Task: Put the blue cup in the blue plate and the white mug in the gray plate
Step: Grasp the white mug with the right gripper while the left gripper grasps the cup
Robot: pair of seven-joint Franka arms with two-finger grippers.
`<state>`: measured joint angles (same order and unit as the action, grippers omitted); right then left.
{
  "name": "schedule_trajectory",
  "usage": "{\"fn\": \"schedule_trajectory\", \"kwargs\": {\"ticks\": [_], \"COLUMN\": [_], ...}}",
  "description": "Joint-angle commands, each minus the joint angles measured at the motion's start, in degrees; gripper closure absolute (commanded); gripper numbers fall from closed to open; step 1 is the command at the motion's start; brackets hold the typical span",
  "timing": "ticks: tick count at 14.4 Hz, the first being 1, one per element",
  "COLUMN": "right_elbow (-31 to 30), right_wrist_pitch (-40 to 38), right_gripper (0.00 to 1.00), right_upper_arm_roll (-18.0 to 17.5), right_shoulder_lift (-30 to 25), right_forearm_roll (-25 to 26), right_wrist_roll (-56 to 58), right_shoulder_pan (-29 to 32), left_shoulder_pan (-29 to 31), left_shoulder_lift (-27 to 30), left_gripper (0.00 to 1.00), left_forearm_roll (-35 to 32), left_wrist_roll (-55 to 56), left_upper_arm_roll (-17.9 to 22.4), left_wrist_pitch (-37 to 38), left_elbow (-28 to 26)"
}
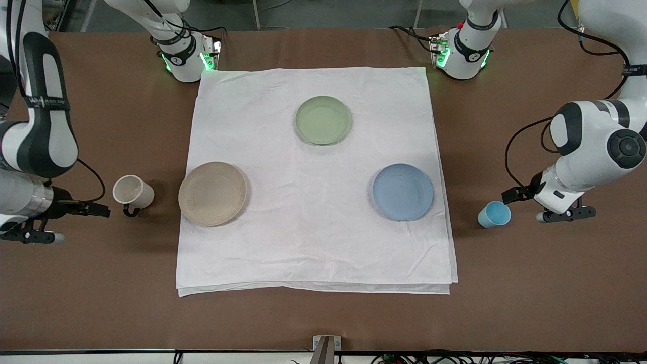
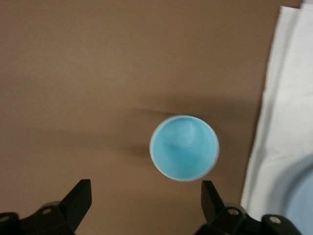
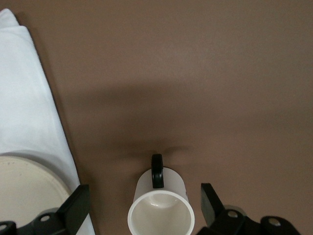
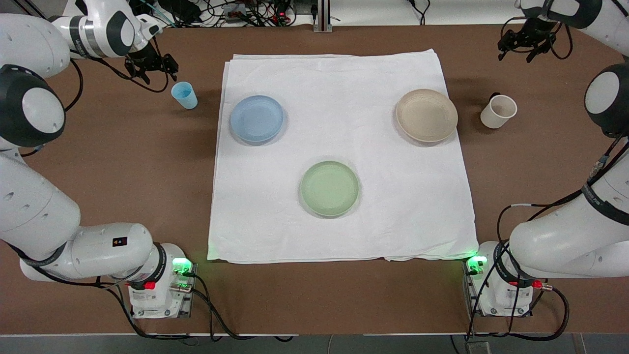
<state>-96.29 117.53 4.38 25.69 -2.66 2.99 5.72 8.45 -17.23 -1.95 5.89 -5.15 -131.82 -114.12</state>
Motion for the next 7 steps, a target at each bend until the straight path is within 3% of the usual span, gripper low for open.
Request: {"fn": "schedule_trajectory", "kwargs": {"ticks": [1,2,4,7], "right_elbow": [-6.3,-7.8,-10.2,-11.7], "right_wrist_pitch": [7.5,9.8,12.2,12.1], "right_gripper": [0.0,0.0,0.03,0.18], "right_upper_arm_roll": [-0.8,-0.8,-0.8,-0.8], "right_shoulder_lift": [0.7,1.4,1.9,2.1], "right_forearm_roll": [-2.5,-2.6,-2.5,-2.5], "right_wrist_roll": [-1.7,-1.7,-1.4,-1.2], "right_shoulder_pan": [1.1,1.1,1.1,1.3], "left_shoulder_pan": [1.4,1.3,1.3,1.1], "left_shoulder_lift": [-3.0,-3.9,-4.5,-6.0], "left_gripper": [0.11,0.17,0.18,0.26], "left_forearm_roll": [-1.1,-1.0,-1.0,-0.5], "left_wrist_roll": [0.3,0.4,0.5,0.5], "left_upper_arm_roll": [-0.4,-0.4,-0.6,-0.6], "left_wrist_pitch": [-6.1,-6.5,-6.6,-6.9], "left_elbow": [-1.6,-1.5,-1.1,-1.1]}}
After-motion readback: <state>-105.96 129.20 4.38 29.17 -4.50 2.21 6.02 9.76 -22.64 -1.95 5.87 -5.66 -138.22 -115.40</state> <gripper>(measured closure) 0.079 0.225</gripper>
